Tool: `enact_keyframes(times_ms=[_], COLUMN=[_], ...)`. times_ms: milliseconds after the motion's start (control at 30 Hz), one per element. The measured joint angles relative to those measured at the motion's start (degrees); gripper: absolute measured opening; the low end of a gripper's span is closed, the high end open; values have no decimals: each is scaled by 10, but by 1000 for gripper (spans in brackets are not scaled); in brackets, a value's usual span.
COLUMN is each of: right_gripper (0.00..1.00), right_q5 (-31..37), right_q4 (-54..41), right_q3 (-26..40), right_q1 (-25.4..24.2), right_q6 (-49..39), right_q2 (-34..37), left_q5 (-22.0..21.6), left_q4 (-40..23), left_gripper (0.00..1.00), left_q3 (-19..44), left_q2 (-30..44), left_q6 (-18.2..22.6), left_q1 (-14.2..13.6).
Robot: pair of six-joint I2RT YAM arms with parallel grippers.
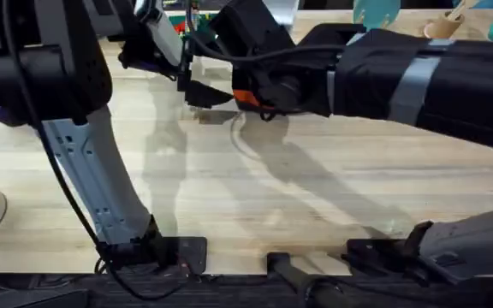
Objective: Unzip the bag, pick up the pens from the table one at a time and place them inside, then zip the bag closed.
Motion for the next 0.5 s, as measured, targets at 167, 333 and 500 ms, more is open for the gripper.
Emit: enact_keyframes(times_ms=[167, 333, 500], right_gripper=[31, 32, 30], right_q5=[0, 0, 0], right_q4=[7, 13, 13], right_q3=[0, 0, 0], right_q1=[0, 0, 0], right_q6=[-2, -12, -13], right_q2=[0, 0, 0], left_q5=[0, -1, 0], left_q4=[2, 14, 28], left_gripper=[995, 996, 995], left_q3=[0, 0, 0], left_q2=[9, 17, 17], left_q6=[0, 0, 0], left_q1=[-15, -33, -54])
